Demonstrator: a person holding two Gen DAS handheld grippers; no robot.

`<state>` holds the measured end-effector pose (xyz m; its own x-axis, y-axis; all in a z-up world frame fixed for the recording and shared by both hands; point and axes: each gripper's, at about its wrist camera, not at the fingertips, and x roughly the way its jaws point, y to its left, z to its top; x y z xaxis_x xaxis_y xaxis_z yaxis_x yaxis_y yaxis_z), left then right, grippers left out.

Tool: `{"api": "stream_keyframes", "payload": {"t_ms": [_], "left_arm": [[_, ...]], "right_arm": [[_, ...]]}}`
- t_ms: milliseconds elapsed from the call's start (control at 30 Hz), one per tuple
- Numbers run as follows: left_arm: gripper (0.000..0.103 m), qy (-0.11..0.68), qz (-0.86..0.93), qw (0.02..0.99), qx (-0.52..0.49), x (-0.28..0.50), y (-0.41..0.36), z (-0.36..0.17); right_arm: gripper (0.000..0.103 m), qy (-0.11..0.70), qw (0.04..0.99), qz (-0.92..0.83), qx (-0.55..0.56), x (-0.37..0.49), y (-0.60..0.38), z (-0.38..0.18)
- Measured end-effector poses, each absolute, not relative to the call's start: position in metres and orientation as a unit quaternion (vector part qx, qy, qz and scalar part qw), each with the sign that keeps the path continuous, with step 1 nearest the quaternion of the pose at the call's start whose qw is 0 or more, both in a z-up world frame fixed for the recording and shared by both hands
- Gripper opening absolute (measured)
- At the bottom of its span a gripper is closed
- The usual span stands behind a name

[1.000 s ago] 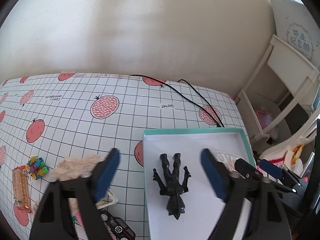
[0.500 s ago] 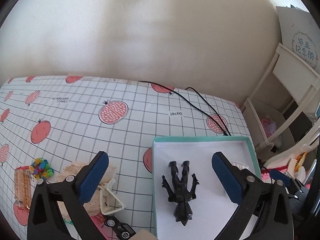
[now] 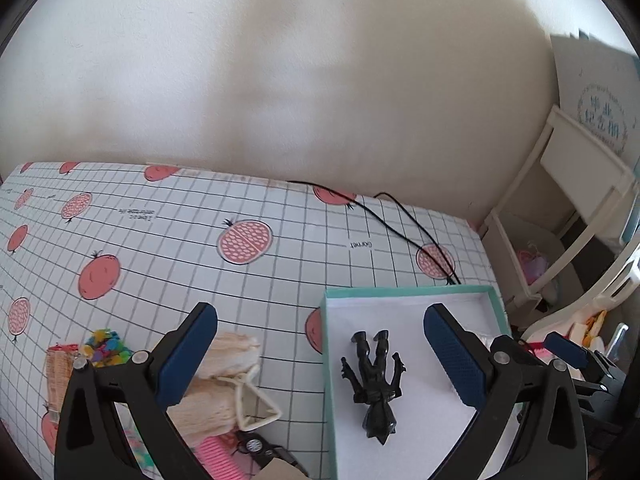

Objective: Organize objects
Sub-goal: 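Move the left tool to the snack bar while the right tool reaches the black toy car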

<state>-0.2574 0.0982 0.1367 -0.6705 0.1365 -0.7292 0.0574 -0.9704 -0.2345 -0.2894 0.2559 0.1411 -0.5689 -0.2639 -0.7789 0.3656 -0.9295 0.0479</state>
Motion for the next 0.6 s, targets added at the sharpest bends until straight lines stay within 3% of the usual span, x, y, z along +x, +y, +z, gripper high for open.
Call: {"api": "stream_keyframes", "payload": {"t_ms": [300, 600], "left_arm": [[0.103, -0.117, 0.909, -0.016, -0.401, -0.230, 0.037, 0.170], [0.103, -0.110, 0.905, -0.084, -0.402, -0.197, -0.032, 0.178]], "right_arm": [[0.103, 0.047, 0.290, -0.879, 0.377, -0.237, 0.206, 0.175], [0.103, 0.077, 0.364, -0.831, 0.413, -0.204, 0.158, 0.145]]}}
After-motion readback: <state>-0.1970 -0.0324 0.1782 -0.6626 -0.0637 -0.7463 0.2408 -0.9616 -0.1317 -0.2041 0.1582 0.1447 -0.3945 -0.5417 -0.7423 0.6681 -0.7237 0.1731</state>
